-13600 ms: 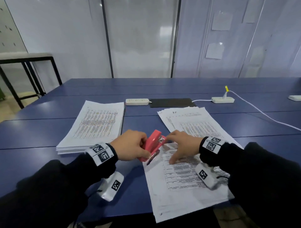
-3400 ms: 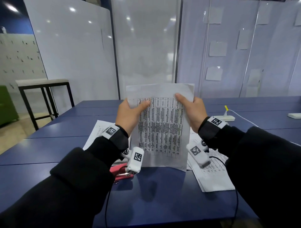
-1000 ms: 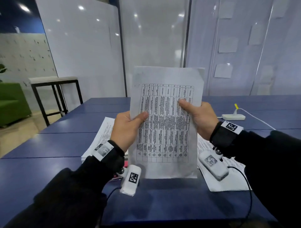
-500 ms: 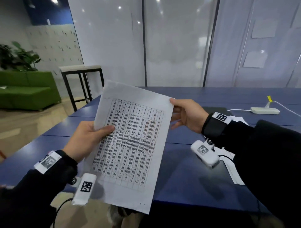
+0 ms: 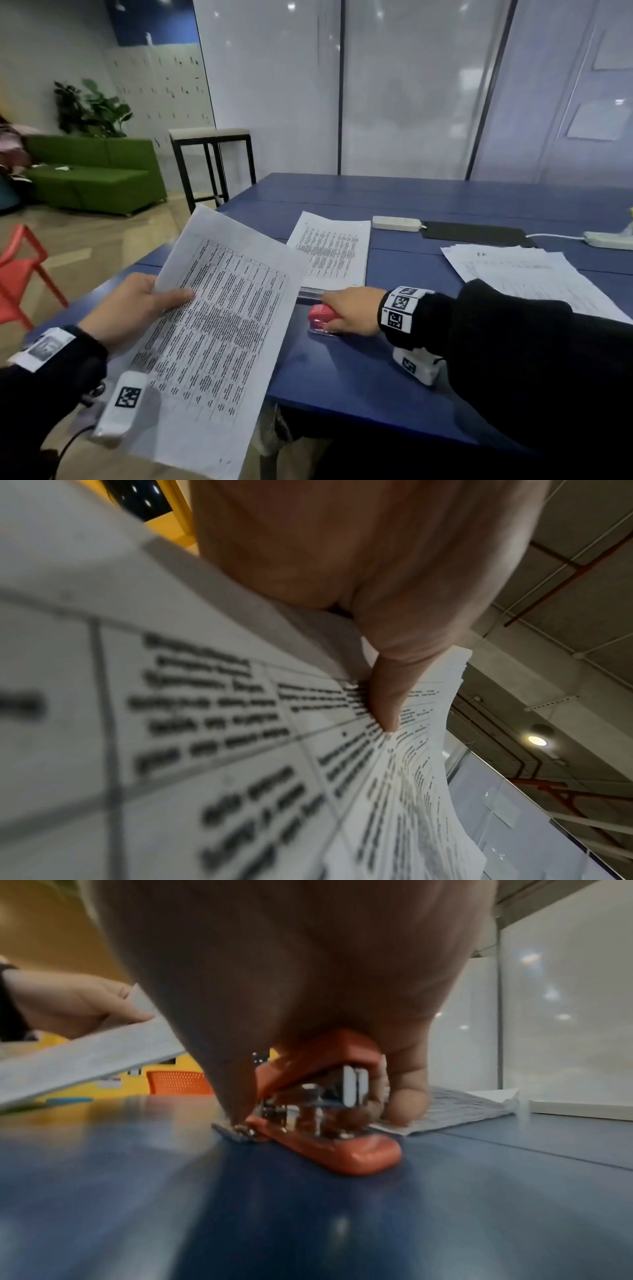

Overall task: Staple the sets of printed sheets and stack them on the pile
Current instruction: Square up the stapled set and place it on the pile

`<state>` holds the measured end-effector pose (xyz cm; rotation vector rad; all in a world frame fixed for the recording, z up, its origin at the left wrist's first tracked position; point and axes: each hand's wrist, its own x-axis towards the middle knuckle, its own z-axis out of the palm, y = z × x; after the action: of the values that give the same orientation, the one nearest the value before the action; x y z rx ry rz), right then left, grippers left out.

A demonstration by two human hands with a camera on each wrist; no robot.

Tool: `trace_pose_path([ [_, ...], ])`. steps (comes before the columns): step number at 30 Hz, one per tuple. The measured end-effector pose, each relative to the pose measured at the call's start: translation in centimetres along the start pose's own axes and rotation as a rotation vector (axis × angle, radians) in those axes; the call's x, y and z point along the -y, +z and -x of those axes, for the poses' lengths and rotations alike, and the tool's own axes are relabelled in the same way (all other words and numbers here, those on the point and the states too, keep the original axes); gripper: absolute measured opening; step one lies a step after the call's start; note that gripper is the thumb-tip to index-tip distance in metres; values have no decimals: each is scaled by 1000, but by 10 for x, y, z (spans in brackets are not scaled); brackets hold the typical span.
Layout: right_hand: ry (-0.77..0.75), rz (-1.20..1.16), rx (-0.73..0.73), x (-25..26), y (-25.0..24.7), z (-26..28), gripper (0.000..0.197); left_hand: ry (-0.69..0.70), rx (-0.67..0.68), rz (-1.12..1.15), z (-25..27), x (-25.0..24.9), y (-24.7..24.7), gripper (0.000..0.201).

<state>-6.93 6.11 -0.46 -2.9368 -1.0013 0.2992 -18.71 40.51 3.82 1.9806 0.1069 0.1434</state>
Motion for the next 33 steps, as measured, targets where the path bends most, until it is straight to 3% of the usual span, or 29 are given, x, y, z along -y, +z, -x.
trace_pose_path([
  [4,62,-261,14,-17,-1,11,38,-43,21,-41,2,-6,14,14],
  [7,166,-1064,-101,-39,-7,31,24,-17,66,-66,-1,-13,24,14],
  [9,263,-1421,-329,-56,-11,46,20,11,120,-102,-2,-21,33,16],
  [12,472,-1573,-695,-83,-14,58,18,26,192,-128,-6,-36,54,21],
  [15,578,-1837,-890,-102,-17,66,16,40,292,-187,-12,-56,81,40],
  [22,673,-1896,-974,-122,5,78,25,55,430,-254,-31,-84,140,25],
  [27,763,-1922,-960,-141,12,87,34,-54,492,-135,-54,-71,173,67],
  [30,757,-1892,-907,-150,6,93,27,-38,481,-147,-53,-76,195,33],
  [33,733,-1833,-824,-155,0,99,22,-72,479,-52,-51,-82,211,19],
])
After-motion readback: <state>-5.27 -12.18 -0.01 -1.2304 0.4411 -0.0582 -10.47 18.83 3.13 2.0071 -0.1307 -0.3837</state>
